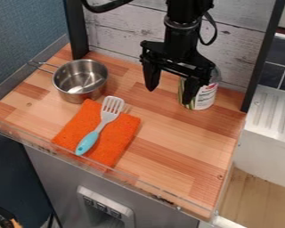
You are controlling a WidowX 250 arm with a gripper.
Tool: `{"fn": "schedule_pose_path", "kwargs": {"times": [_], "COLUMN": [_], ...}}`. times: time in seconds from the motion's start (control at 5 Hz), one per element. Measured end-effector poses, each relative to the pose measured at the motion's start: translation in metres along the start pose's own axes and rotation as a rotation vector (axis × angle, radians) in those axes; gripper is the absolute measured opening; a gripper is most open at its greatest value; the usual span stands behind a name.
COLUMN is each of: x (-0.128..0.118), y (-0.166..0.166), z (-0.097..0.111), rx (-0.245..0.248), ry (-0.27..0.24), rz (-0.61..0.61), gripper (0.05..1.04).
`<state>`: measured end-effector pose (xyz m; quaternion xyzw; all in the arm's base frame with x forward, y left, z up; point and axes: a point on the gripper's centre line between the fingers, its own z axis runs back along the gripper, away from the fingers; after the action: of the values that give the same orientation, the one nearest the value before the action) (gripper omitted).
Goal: Move the pot to the bottom right corner
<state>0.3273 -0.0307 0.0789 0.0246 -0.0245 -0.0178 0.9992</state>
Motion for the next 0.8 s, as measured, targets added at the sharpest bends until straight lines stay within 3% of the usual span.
{"fn": "schedule_pose_path", "kwargs": {"times": [0.2, 0.6, 0.8], "x": [-0.002, 0.013, 0.022], "y": [0.0, 0.085, 0.113], "z": [-0.009, -0.031, -0.037], "rx": [0.002, 0.014, 0.044], "ry": [0.029, 0.072, 0.074], "rz": [-0.002, 0.178, 0.22], "gripper": [1.001, 1.001, 1.001]}}
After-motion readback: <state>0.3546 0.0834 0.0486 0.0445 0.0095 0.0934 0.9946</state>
